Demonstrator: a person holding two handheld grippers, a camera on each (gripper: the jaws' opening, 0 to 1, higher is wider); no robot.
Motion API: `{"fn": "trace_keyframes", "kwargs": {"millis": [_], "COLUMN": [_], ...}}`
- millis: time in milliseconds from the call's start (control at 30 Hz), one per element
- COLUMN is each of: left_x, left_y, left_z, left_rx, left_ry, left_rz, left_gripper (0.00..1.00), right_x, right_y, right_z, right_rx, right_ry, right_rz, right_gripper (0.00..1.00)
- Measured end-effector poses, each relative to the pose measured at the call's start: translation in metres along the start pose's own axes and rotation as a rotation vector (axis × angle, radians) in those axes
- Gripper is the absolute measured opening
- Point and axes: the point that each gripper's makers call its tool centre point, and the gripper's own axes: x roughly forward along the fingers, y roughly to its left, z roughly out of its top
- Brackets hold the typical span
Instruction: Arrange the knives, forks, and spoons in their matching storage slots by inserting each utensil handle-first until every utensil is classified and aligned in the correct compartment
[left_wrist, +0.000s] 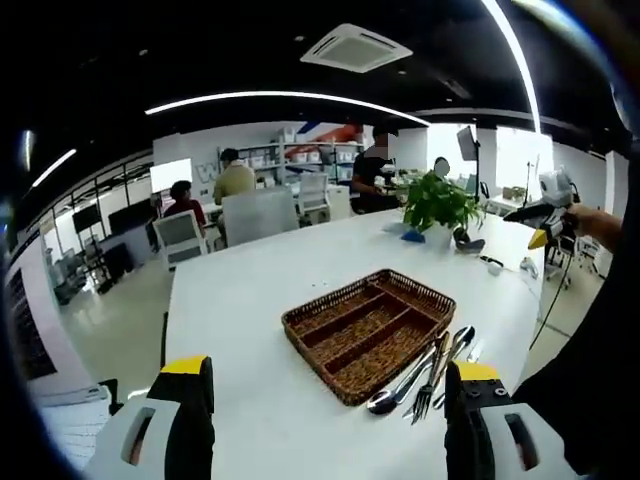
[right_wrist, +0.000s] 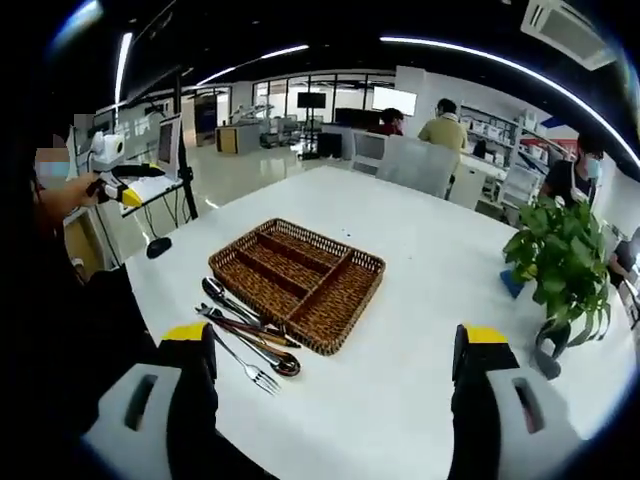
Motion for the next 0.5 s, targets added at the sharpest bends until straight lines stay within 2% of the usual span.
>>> {"fn": "trace_keyframes", "kwargs": {"millis": [133,200,300,500], "left_x": [0.0003,0.0014,0.0025,0.0037], "left_y": [0.0008,-0.0041,-0.0046,-0.0057], "left_z": [-0.0001,0.0016,0.001,-0.0002], "left_rx": [0.015,-0.004,0.018,0.008], "left_ry": [-0.001,-0.015,-0.009,-0.01], "left_rz": [0.008,-0.018,-0.016,-0.021], "left_gripper": [1.0,1.0,1.0,1.0], "right_x": [0.0013,0.0014,0.0024,0.0063], "right_y": [0.0003,-0.0001,0.0002,0.0021], "right_z": [0.0013,0.0022,0.0024,0.0021], "right_rx": [-0.013,-0.013,-0.019,-0.024], "right_ry": [-0.006,-0.011,-0.013,-0.011], "right_rz": [0.006,0.008,0.013,0.027], "right_gripper": [0.99,0.99,0.99,0.97]}}
